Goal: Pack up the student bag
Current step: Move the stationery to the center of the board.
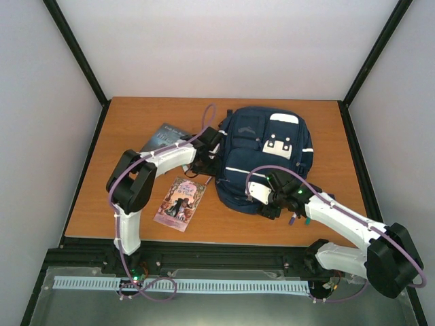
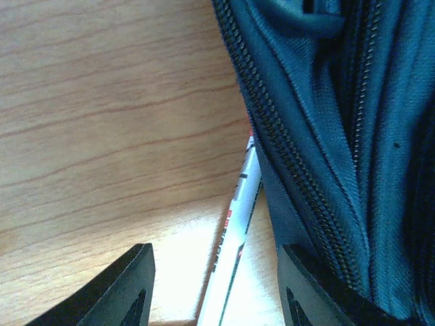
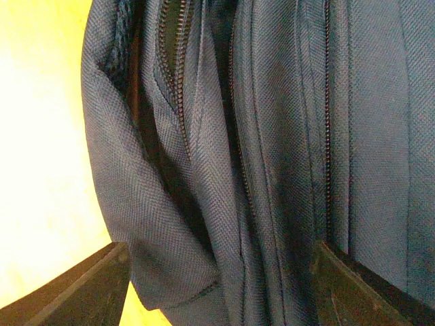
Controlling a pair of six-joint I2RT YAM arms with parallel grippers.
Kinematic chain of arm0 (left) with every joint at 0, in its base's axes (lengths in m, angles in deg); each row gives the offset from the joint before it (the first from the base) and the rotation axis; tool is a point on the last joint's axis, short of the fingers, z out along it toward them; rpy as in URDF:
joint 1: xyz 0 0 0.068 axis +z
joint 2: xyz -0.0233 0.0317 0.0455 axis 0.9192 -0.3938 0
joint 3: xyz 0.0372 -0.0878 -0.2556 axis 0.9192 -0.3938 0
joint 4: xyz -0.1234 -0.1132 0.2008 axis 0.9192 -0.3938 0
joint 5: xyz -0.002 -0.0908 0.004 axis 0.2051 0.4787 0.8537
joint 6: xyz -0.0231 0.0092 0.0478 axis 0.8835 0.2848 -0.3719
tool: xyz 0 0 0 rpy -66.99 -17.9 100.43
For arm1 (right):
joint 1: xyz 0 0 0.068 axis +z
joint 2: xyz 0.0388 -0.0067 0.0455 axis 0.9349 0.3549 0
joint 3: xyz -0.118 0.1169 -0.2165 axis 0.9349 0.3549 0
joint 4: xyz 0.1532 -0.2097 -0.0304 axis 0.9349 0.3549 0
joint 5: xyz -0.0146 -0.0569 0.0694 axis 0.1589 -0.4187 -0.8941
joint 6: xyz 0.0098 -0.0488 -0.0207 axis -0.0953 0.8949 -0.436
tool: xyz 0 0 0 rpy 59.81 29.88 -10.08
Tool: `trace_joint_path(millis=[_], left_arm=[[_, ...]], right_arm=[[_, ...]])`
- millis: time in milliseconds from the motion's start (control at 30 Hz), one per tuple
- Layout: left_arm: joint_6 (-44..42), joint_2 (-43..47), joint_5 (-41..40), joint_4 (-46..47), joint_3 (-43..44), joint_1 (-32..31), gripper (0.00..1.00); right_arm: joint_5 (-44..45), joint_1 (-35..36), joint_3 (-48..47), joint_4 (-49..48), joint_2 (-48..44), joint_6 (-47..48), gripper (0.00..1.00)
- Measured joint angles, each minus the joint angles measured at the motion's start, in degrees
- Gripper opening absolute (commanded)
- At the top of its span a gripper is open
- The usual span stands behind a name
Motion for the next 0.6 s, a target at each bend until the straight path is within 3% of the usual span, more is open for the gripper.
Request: trace_joint_path(millis=[167, 300, 367, 600], left_arm=[[-0.5, -1.9, -0.5, 0.0, 0.0, -0.3, 0.35], [-0.6, -3.3, -1.5, 0.2, 0.1, -0.5, 0.32], [-0.6, -3.4, -2.4, 0.2, 0.1, -0.7, 0.25], [0.5, -3.7, -8.6, -1.0, 0.2, -1.2, 0.10]], right_arm=[[0.7, 0.0, 0.0, 0.0, 0.2, -0.3, 0.73], [1.1, 0.2, 0.0, 0.0, 0.2, -0.7, 0.73], [1.3, 0.2, 0.0, 0.0, 0.3, -0.7, 0.73], [1.4, 0.2, 0.0, 0.0, 0.6, -0.9, 0.73]])
